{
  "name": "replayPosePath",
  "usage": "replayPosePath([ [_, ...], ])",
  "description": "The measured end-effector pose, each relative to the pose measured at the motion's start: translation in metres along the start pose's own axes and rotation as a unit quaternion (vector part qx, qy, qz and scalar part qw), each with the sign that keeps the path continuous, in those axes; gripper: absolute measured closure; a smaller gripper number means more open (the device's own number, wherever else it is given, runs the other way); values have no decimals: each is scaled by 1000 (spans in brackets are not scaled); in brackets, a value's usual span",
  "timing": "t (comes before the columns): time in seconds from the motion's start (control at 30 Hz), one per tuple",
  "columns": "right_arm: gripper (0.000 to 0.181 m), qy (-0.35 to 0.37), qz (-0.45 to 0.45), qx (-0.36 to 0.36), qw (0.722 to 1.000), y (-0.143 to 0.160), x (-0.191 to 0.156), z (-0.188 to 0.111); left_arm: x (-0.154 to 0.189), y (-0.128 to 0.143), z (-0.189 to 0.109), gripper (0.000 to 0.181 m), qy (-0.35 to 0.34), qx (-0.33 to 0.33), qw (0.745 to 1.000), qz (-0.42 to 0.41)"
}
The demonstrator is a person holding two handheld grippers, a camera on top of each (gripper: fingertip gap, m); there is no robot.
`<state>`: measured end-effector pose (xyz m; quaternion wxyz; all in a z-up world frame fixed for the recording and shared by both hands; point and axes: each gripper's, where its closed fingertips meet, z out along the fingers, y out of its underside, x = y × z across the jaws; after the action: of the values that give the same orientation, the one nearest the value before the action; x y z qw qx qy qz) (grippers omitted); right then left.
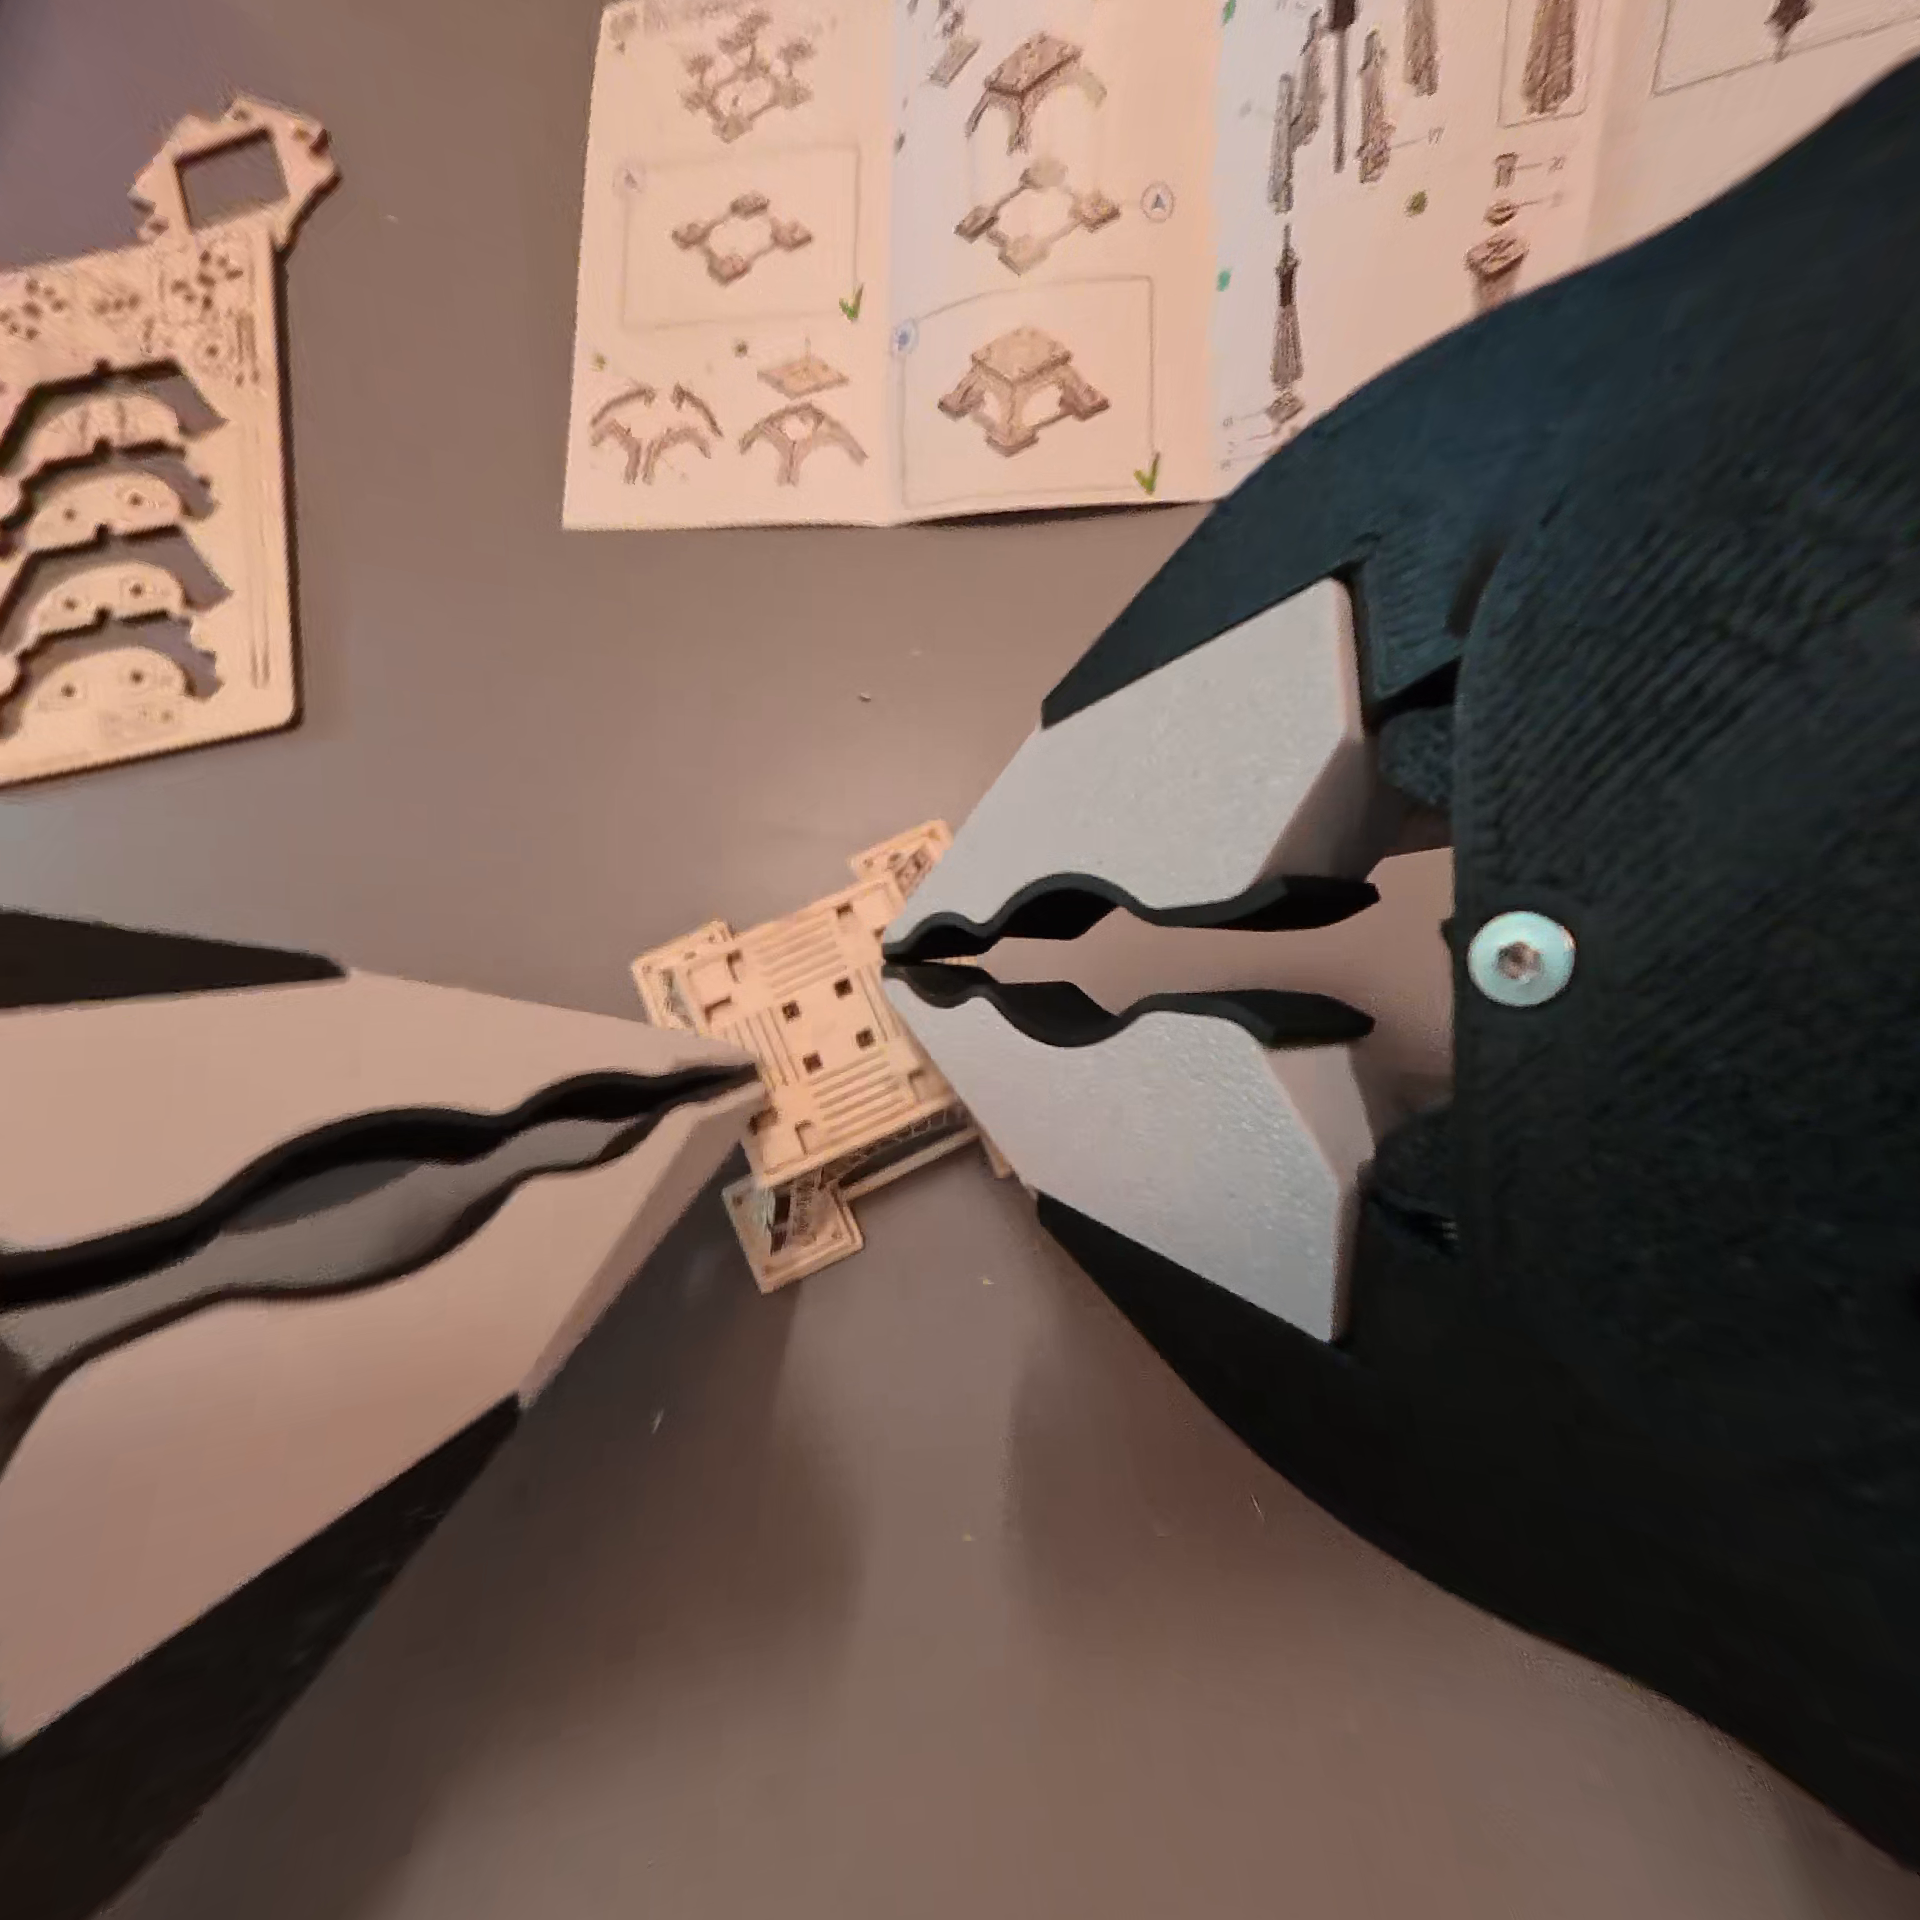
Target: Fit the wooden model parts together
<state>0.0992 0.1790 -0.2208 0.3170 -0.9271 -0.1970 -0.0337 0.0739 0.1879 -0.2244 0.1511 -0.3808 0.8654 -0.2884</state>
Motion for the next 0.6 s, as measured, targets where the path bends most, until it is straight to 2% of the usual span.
replayPosePath([
  [0.03,181,-19,-4,-5,1000,1,-6,0,0,0,0,181,2,0,1000,-1],
  [0.33,181,5,33,-6,999,2,-6,1,0,0,0,181,9,6,1000,-15],
  [0.6,181,9,37,-12,999,3,-6,1,0,-1,0,181,-4,-11,1000,24],
])
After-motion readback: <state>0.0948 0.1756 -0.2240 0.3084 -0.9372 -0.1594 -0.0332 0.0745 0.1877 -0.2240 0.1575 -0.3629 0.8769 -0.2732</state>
